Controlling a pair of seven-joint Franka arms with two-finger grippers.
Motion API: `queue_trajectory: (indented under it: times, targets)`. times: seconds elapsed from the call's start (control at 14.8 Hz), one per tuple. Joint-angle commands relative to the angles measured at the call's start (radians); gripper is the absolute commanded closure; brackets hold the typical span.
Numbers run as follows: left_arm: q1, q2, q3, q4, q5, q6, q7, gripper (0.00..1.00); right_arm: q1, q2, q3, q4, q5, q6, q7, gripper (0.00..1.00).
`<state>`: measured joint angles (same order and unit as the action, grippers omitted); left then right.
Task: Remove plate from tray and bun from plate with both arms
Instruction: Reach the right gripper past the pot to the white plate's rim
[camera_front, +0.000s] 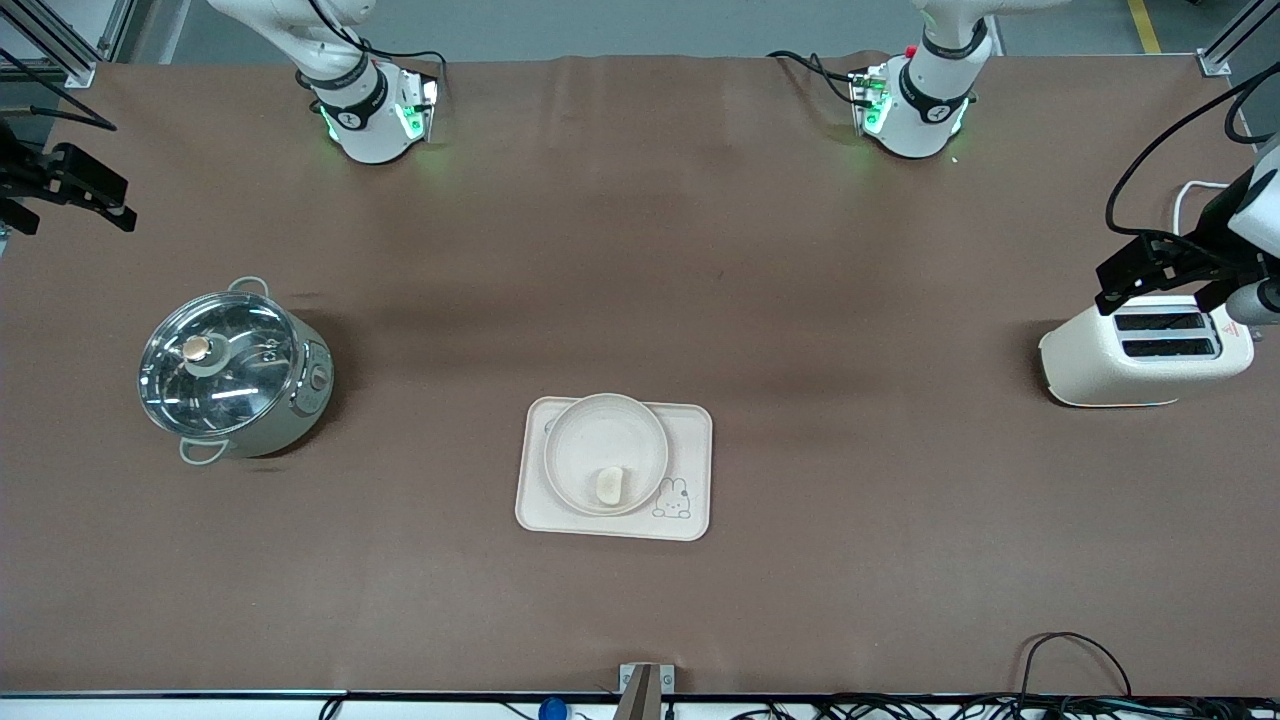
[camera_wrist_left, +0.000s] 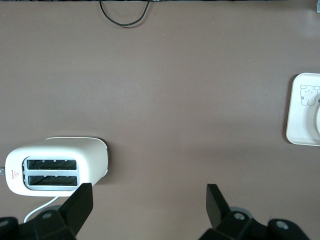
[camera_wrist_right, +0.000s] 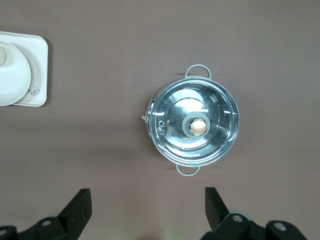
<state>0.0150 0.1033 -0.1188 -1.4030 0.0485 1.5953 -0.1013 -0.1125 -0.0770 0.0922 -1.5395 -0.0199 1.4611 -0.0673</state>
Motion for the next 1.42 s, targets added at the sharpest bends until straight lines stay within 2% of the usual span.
queue_trajectory:
  times: [0.0, 0.47, 0.61, 1.02, 1.36]
  targets:
    - [0.002, -0.008, -0.001, 0.004, 0.017, -0.014, 0.009, 0.00, 0.005, -0.018, 0.000, -0.019, -0.009, 0.010, 0.009, 0.00]
    - [0.000, -0.007, -0.001, 0.004, 0.014, -0.014, -0.005, 0.00, -0.003, -0.010, -0.005, -0.019, -0.002, 0.019, 0.021, 0.00]
    - [0.000, -0.007, -0.002, 0.004, 0.017, -0.014, -0.008, 0.00, -0.001, 0.009, -0.006, -0.027, 0.047, 0.041, 0.023, 0.00]
    - [0.002, -0.007, -0.001, 0.004, 0.017, -0.014, 0.008, 0.00, 0.039, 0.221, -0.003, -0.039, 0.164, 0.223, 0.023, 0.00]
    - [0.002, -0.007, -0.001, 0.004, 0.017, -0.014, 0.008, 0.00, 0.203, 0.405, -0.003, -0.037, 0.242, 0.418, 0.156, 0.00]
